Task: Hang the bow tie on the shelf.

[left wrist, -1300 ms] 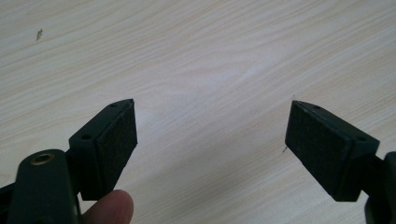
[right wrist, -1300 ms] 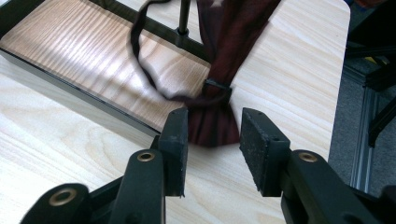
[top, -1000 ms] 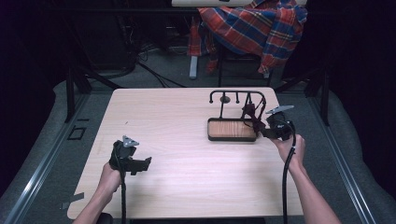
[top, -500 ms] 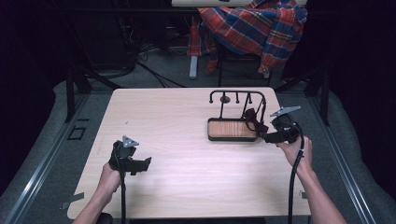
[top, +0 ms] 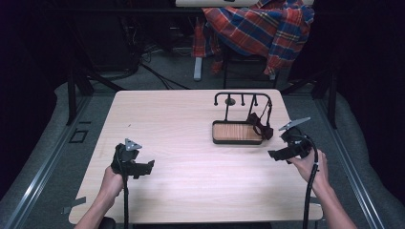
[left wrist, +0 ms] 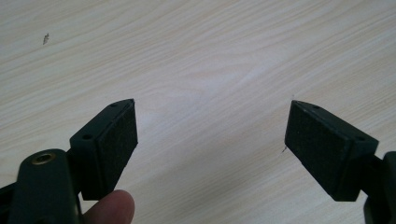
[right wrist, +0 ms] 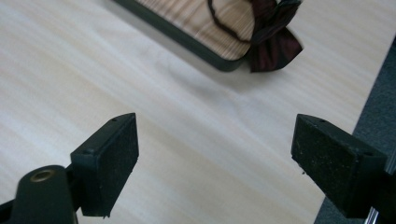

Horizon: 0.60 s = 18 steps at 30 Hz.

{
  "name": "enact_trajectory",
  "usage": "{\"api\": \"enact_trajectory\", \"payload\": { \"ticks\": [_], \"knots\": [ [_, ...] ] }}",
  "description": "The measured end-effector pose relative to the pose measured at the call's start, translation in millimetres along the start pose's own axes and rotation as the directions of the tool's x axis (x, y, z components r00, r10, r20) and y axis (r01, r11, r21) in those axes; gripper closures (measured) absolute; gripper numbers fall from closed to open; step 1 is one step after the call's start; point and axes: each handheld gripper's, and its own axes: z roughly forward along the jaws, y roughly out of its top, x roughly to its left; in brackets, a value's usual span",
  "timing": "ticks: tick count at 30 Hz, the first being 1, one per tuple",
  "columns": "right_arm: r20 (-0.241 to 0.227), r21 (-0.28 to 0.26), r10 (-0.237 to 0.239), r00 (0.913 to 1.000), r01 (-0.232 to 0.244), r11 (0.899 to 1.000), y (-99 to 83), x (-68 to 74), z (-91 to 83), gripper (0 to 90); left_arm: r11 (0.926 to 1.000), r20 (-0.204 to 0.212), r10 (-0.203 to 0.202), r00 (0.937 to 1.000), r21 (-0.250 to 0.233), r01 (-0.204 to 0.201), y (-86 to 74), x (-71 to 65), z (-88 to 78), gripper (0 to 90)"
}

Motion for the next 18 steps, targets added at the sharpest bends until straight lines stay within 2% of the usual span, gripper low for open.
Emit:
{"api": "enact_trajectory", "payload": {
  "ticks": [5,6,8,11,18],
  "knots": [
    [-0.030,0.048,-0.021,0.9993,0.022,0.999,-11.4,9.8,2.7,12.8,1.0000,-0.005,0.002,1.0000,0.004,-0.002,0.3,-0.3,0.6,17.0],
    [-0.046,0.054,-0.015,0.9988,0.018,0.998,-13.0,11.4,3.0,12.5,1.0000,-0.011,0.002,0.9999,0.002,-0.002,0.2,-0.8,0.8,16.9],
    [-0.071,0.093,-0.030,0.9970,0.037,0.995,-19.2,14.8,5.4,12.0,1.0000,-0.013,-0.001,0.9999,0.001,0.001,0.0,-0.8,0.7,15.9],
    [-0.078,0.122,-0.035,0.9964,0.044,0.992,-25.4,16.4,8.6,11.3,0.9999,-0.011,-0.005,0.9999,0.013,0.005,0.3,0.0,1.5,15.6],
    [-0.068,0.136,-0.030,0.9972,0.039,0.990,-28.1,12.0,12.9,11.3,0.9990,-0.028,-0.024,0.9993,0.036,0.025,1.6,0.1,4.9,15.2]
  ]
}}
